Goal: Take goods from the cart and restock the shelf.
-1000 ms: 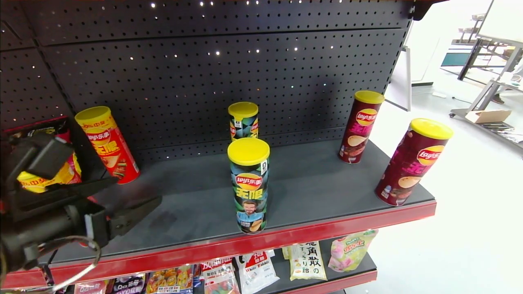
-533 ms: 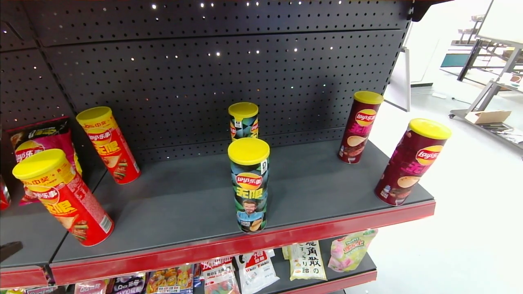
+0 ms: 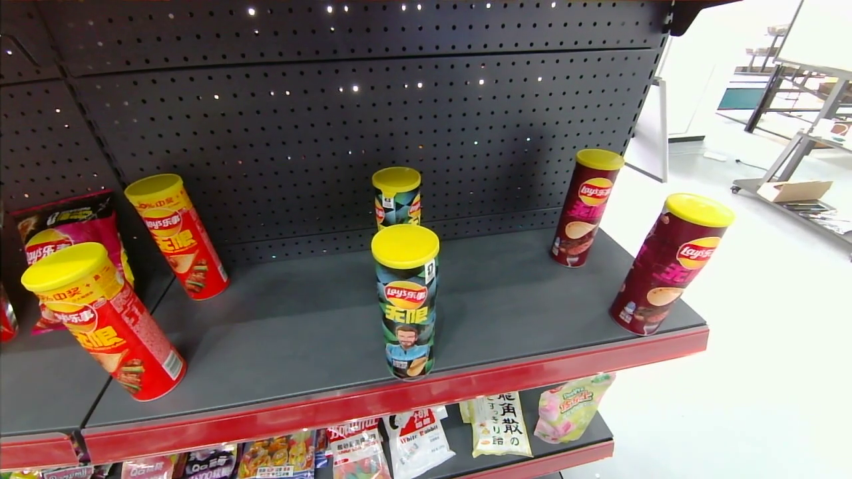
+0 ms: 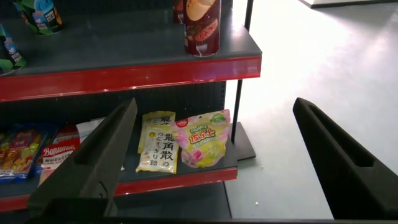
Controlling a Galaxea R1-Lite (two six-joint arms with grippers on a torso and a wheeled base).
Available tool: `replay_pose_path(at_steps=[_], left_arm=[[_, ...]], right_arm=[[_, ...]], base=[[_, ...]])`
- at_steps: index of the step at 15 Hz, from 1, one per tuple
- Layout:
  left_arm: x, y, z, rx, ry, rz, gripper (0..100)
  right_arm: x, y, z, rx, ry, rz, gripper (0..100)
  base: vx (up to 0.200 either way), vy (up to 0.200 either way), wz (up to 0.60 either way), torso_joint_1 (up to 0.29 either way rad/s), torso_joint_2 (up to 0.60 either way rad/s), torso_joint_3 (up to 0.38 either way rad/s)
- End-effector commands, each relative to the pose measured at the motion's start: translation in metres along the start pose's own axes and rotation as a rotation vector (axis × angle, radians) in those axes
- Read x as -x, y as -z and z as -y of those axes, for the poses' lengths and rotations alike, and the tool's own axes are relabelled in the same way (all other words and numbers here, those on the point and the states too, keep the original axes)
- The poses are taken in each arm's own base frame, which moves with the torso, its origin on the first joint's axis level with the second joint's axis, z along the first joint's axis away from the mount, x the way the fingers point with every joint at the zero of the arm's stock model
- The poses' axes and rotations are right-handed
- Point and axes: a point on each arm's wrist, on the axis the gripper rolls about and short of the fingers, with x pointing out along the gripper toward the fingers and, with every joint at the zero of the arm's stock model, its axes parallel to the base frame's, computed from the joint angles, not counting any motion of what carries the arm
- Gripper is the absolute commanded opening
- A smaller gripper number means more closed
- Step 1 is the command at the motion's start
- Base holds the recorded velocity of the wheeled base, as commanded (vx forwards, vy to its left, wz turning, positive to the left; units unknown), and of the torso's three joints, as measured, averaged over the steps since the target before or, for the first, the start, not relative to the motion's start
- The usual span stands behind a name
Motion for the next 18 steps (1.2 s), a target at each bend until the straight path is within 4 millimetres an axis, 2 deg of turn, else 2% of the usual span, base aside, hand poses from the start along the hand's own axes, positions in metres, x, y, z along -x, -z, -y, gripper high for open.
replay_pose_path(at_steps=[1,8,11,13,18], left_arm=[[0.005,0.005,-0.002,-0.035,-0.116,0.032,100],[0.005,-0.002,-0.003,-0.049,-0.139,0.035,100],[0.012,-0.004,-0.003,-0.039,-0.146,0.084,100],[0.015,-0.006,-0.005,-0.029,-0.21,0.102,100],[0.014,-0.004,-0.005,0.012,-0.224,0.1,100]], right_arm=[[0.0,0.0,0.0,0.0,0.001,-0.002,100],[0.0,0.001,0.0,0.011,0.008,-0.003,100],[0.0,0.0,0.0,0.009,0.007,-0.002,100],[0.0,0.001,0.0,0.011,0.018,-0.003,100],[0.0,0.0,0.001,0.009,0.044,-0.002,100]], base=[[0.0,0.0,0.0,0.0,0.0,0.0],[0.0,0.0,0.0,0.0,0.0,0.0],[0.0,0.0,0.0,0.0,0.0,0.0],[0.0,0.0,0.0,0.0,0.0,0.0],[0.0,0.0,0.6,0.002,0.0,0.002]])
